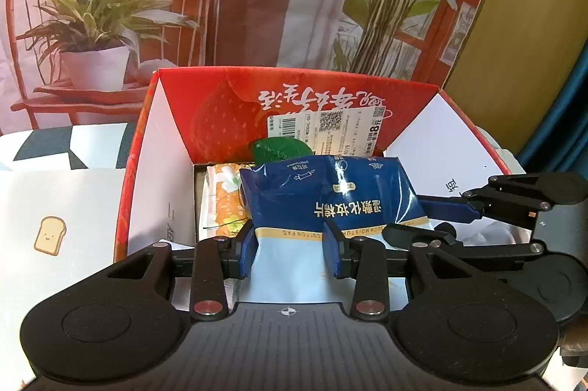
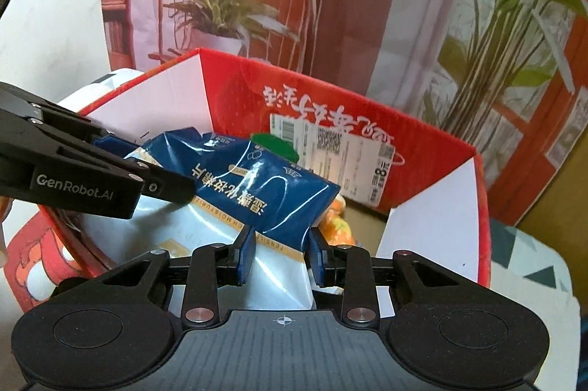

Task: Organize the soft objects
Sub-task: 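Lower the blue packet into the box and open both grippers, then move both grippers back beside the box toward the black eye mask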

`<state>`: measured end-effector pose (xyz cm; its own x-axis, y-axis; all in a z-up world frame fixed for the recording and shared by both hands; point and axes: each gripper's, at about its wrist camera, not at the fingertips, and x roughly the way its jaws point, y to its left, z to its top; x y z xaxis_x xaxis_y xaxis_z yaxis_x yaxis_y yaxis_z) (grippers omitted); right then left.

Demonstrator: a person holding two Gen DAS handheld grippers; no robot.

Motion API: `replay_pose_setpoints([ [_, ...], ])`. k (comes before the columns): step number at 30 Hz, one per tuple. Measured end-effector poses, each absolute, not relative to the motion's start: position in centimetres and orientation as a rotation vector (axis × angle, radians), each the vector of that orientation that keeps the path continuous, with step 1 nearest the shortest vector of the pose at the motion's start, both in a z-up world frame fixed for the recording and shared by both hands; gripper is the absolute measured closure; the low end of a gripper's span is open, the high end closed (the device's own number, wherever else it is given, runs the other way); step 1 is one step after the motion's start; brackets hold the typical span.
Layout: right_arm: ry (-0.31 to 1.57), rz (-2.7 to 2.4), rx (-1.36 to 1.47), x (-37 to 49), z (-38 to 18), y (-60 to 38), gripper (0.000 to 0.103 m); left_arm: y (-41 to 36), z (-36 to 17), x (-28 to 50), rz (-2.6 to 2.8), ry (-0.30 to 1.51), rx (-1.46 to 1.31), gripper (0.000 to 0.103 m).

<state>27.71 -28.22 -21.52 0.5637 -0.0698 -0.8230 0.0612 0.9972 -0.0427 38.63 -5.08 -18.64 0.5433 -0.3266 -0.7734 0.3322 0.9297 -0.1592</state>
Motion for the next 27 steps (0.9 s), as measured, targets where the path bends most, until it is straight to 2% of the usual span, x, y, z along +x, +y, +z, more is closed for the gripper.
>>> replay_pose_setpoints([
  [3,0.988,-0.084,0.003,27.9,-21.6,-28.5,0.075,-4.7,-18.1,38.2,-0.389,0.893,-0.008,0.061],
  [7,0.985,-0.115,0.047,27.6,-21.7,-29.0,0.073,-4.0,-16.8,37.4,-0.385,0.842,-0.021,0.049],
  [12,0.938,-0.179,0.066,26.6,-21.3,-29.2,0.067,-2.9,-14.9,36.0,-0.371,0.783,-0.035,0.047],
  [15,0.847,-0.19,0.112,25.1,-20.3,-29.4,0.065,-2.1,-13.9,34.5,-0.38,0.753,-0.047,0.045],
  [17,0.768,-0.186,0.142,23.6,-19.4,-29.4,0.057,-1.4,-13.5,33.3,-0.381,0.734,-0.055,0.045],
  [27,0.491,-0.231,0.169,15.0,-17.3,-27.5,0.055,1.4,-13.9,26.5,-0.349,0.657,-0.088,0.044],
])
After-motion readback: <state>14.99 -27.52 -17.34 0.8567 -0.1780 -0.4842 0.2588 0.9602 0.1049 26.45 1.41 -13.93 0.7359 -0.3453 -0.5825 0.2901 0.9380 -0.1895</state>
